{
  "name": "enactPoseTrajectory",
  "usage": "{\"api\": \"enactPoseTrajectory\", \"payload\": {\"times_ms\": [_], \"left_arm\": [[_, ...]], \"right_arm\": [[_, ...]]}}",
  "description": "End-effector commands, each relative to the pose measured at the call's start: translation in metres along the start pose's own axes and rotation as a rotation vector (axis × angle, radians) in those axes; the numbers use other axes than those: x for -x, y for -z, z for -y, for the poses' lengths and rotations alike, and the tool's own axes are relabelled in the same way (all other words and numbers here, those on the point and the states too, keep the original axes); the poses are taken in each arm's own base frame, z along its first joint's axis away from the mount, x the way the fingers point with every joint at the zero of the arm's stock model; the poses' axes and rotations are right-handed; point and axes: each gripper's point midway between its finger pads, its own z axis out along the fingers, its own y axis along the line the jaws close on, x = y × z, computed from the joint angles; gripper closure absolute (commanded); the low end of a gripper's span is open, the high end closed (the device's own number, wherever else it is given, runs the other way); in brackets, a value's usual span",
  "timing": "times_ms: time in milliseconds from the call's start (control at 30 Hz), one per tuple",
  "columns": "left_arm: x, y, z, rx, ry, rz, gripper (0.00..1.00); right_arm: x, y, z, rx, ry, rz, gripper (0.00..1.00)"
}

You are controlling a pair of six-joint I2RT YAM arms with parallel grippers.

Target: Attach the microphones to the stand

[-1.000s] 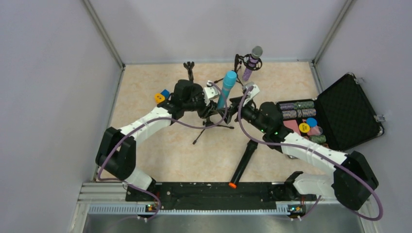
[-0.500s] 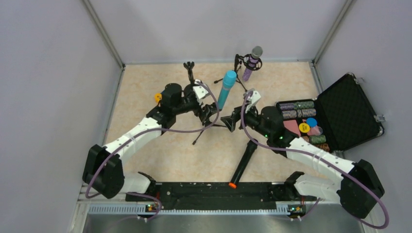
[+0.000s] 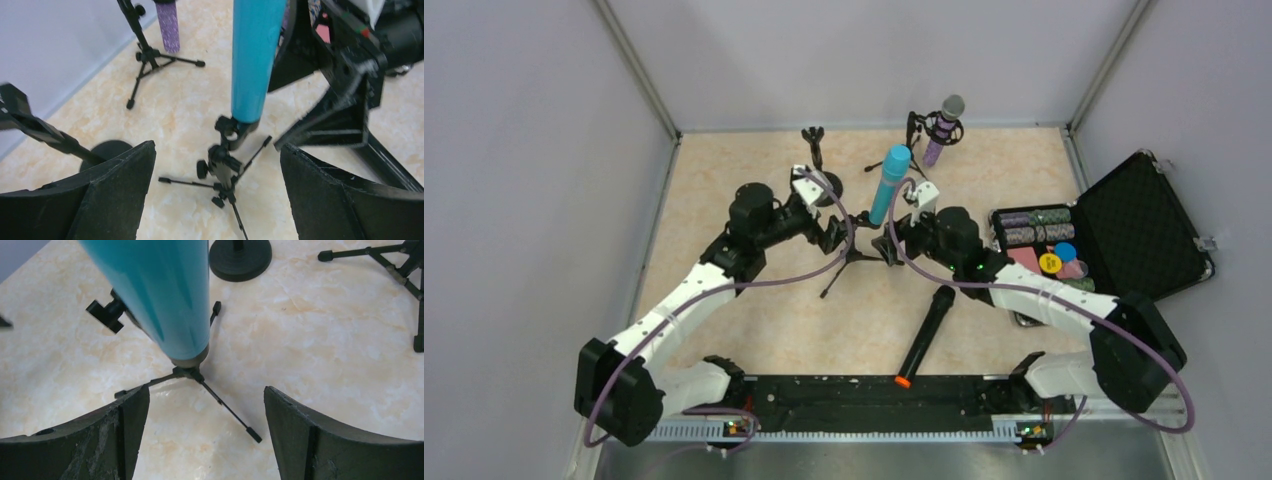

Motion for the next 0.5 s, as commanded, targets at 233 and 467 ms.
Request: {"api": "enactPoseTrajectory", "payload": {"times_ms": [233, 467], "left_arm": [[-0.035, 0.011, 0.007, -0.078, -0.059, -0.017, 0.04], [-0.048, 0.003, 0.005, -0.153, -0.150, -0.009, 0.05]], "right_arm": [[0.037, -0.017, 0.017, -0.103, 0.008, 0.064, 0.18], [0.028, -0.015, 0.022, -0.122, -0.001, 0.033, 0.18]]}}
